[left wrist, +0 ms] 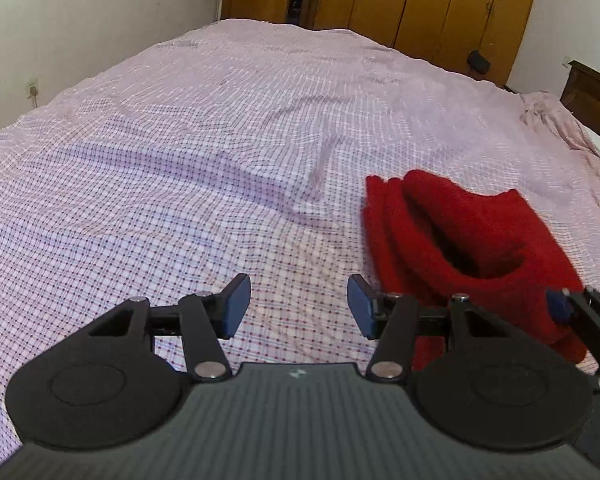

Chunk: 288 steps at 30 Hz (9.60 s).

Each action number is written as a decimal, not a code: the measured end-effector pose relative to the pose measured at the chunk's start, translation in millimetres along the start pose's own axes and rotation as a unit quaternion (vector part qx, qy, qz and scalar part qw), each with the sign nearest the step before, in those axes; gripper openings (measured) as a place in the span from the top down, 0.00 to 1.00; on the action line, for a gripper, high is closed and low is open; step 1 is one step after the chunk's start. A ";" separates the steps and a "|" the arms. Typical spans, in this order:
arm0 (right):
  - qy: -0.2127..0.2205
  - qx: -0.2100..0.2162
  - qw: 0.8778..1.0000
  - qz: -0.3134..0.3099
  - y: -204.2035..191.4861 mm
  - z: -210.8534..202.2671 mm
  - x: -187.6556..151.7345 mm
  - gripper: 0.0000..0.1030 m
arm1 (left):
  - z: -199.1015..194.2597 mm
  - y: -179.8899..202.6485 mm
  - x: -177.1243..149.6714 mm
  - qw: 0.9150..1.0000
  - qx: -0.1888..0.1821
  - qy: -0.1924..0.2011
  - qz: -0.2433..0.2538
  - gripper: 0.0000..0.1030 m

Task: Fold small clothes

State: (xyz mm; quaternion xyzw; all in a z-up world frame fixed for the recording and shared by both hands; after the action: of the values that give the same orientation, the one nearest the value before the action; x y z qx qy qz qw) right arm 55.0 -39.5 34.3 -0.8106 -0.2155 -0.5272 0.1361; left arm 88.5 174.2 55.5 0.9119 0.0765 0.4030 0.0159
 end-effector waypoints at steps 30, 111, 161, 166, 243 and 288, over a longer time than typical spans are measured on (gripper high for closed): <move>0.003 -0.005 0.933 0.361 190.8 -19.0 -21.7 0.33 | 11.4 102.7 40.3 0.993 -0.117 -0.013 -0.028 0.40; -0.017 0.194 0.886 0.421 156.4 25.8 -64.4 0.28 | 88.3 53.9 -24.8 0.957 -0.229 -0.082 -0.156 0.34; -0.041 -0.030 0.964 0.261 125.7 -161.8 -68.6 0.28 | -68.8 153.3 -112.0 0.979 -0.187 -0.047 0.074 0.34; -0.063 -0.021 0.963 0.263 115.3 -145.0 -71.1 0.29 | -70.8 165.6 -116.1 0.983 -0.126 0.000 0.130 0.34; -0.079 -0.113 0.967 0.213 58.2 -194.8 -129.3 0.20 | -122.0 155.8 -203.6 0.993 -0.039 -0.048 0.099 0.24; -0.091 -0.139 0.968 0.189 46.4 -172.2 -157.5 0.20 | -95.9 150.8 -221.1 0.994 -0.012 -0.059 0.097 0.21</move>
State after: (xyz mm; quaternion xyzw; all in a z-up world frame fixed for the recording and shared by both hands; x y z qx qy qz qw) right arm -114.6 -189.4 -39.2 -0.8923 0.0054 -0.4405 0.0987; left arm -109.9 -11.6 -28.1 0.9369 -0.0178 0.3490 -0.0078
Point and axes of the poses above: each gripper's, at about its wrist camera, not at the fingertips, and z roughly the way its jaws point, y to its right, x to its top, the point moved 4 cm from there along z, roughly the way its jaws point, and after that the axes turned 5 degrees about x, right-handed, at the moved point
